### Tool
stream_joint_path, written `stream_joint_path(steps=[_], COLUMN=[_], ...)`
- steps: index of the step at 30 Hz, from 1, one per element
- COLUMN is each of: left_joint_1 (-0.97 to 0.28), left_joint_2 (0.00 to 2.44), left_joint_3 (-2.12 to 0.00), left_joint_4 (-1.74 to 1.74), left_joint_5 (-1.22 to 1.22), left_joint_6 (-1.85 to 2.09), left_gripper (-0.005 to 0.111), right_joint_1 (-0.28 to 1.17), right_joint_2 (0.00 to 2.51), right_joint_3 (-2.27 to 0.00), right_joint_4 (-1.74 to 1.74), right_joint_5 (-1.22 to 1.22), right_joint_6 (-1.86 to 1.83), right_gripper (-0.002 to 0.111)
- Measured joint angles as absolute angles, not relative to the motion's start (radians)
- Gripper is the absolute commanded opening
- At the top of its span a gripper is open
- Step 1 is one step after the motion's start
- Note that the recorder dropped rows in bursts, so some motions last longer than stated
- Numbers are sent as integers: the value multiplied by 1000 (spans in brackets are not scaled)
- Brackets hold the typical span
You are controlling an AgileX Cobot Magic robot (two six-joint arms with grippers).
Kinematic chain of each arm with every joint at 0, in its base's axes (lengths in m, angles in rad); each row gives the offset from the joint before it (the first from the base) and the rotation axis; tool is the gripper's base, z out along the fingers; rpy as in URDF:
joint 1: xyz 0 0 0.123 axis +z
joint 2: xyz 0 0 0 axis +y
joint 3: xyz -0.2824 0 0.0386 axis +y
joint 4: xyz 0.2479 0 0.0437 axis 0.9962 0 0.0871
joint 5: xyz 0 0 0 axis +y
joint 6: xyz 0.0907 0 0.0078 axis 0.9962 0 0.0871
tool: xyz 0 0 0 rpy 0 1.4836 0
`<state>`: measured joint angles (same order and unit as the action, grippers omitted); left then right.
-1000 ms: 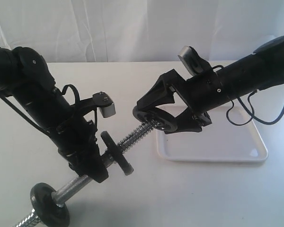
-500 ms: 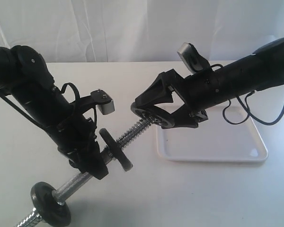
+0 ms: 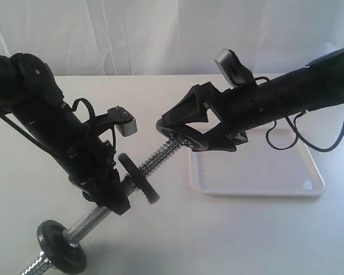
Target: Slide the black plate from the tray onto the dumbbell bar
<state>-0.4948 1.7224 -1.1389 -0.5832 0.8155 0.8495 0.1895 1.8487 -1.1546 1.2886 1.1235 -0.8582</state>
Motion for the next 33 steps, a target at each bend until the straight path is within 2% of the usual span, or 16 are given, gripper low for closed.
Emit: stream_joint_path(steps=[25, 33], left_joint_1=[-494, -498], left_joint_2=[1720, 1729], left_joint_3=[-1141, -1141], left_joint_4=[-583, -600], left_joint_5=[814, 814], left_joint_6=[829, 832], left_gripper=[0, 0], right_joint_1=[189, 194], right_joint_2=[1849, 1847], right_joint_3=[-1154, -1154], right_joint_4=[1336, 1445], right_joint_5=[1111, 1139], right_joint_6=[-907, -927], right_gripper=[0, 0])
